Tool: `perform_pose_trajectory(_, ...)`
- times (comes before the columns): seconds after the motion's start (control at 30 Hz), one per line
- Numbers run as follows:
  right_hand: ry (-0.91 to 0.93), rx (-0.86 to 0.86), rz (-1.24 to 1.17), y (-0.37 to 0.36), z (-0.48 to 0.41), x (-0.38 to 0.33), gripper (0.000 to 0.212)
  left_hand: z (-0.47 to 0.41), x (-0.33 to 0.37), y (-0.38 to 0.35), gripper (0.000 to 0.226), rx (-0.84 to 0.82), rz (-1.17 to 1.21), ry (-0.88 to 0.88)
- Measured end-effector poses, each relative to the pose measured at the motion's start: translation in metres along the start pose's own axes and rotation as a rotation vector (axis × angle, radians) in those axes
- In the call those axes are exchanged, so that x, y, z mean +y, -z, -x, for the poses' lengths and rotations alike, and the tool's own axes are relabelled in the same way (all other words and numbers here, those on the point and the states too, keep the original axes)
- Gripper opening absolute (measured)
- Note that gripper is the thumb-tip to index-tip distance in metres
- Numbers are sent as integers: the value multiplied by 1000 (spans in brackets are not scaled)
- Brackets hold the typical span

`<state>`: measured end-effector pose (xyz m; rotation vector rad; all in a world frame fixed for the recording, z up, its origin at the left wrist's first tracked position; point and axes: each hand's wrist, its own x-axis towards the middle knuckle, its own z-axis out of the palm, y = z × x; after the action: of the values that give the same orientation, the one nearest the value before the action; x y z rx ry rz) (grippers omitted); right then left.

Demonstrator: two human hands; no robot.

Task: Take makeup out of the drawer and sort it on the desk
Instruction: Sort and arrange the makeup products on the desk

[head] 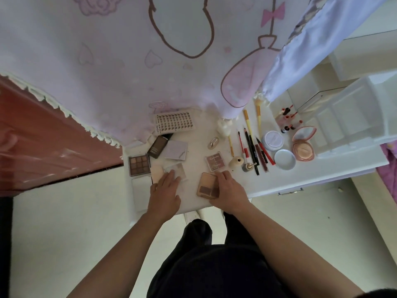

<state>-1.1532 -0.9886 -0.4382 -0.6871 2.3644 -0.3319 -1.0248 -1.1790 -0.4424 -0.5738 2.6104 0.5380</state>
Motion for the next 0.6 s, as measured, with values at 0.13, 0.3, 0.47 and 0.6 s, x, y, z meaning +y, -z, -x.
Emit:
perform_pose_trajectory(0.13, -25, -54, -151, 6, 5, -5, 83, -5, 3, 6, 39, 131, 297, 74)
perform_pose_trajectory(0.3, 36, 68, -434, 35, 21, -23, 91, -6, 30, 52, 42, -50, 1138, 387)
perform_pose_trajectory(0.47, 176, 117, -551, 68, 34, -38, 89, -2, 34, 84, 80, -429, 1413, 208)
perform_pose_trajectory(0.6, 259, 98, -536, 86, 37, -45, 92, 7, 49, 102, 70, -476, 1467, 99)
